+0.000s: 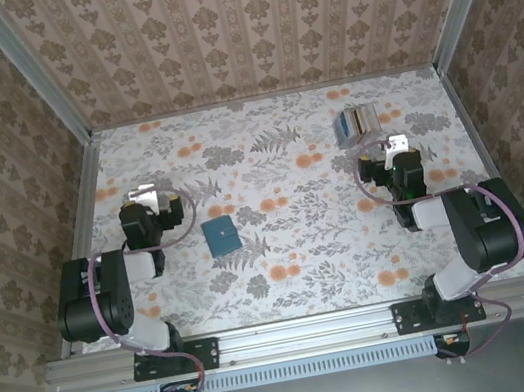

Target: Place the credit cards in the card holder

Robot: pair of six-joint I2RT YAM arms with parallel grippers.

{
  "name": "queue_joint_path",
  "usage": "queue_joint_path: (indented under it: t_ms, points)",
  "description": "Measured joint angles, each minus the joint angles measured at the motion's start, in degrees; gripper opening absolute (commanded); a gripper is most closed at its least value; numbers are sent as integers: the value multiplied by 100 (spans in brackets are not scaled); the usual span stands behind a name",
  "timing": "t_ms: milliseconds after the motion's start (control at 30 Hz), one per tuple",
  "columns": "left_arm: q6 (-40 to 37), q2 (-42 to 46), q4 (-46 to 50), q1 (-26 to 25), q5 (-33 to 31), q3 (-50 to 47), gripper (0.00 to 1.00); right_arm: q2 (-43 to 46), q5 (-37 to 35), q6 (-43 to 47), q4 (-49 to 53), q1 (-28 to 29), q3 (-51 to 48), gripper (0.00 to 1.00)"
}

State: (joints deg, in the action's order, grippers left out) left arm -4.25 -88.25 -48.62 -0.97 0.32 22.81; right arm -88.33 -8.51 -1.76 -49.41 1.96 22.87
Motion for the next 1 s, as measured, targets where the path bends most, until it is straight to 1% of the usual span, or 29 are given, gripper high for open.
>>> queue_joint_path:
  t_ms: [467, 567, 633, 667, 700, 767, 833, 900, 933, 967, 1000]
  points:
    - [17, 0, 2, 28, 4, 0, 100, 0, 0, 0, -2, 0, 0, 100]
    - [11, 68, 116, -98, -295, 7, 100, 0, 2, 0, -2, 0, 0, 100]
    - [-48, 442, 726, -444, -767, 96, 100, 39, 48, -20, 125, -44, 22, 100]
    - [-46, 693, 1102, -664, -986, 195, 100, 151, 50, -26, 374, -63, 61, 100]
    - [48, 1036, 1718, -935, -1272, 446, 100, 369, 37, -50, 776, -76, 136, 100]
    - [385, 1578, 2686, -1294, -1543, 1078, 100, 981, -81, -160, 1556, -87, 376, 100]
    - [979, 2065, 3558, -1445, -1650, 1814, 100, 1709, -350, -446, 2155, -87, 754, 100]
    - [1821, 2400, 4367, -1399, -1519, 2363, 100, 2352, -708, -1113, 2780, -87, 1209, 100]
    - [2181, 2500, 4701, -1296, -1263, 2535, 100, 2658, -859, -1585, 3195, -105, 1464, 100]
    - [2457, 2551, 4972, -1154, -870, 2629, 100, 2896, -892, -1917, 3495, -136, 1646, 100]
    - [2745, 2573, 5257, -901, -334, 2662, 100, 3126, -839, -2203, 3722, -168, 1755, 100]
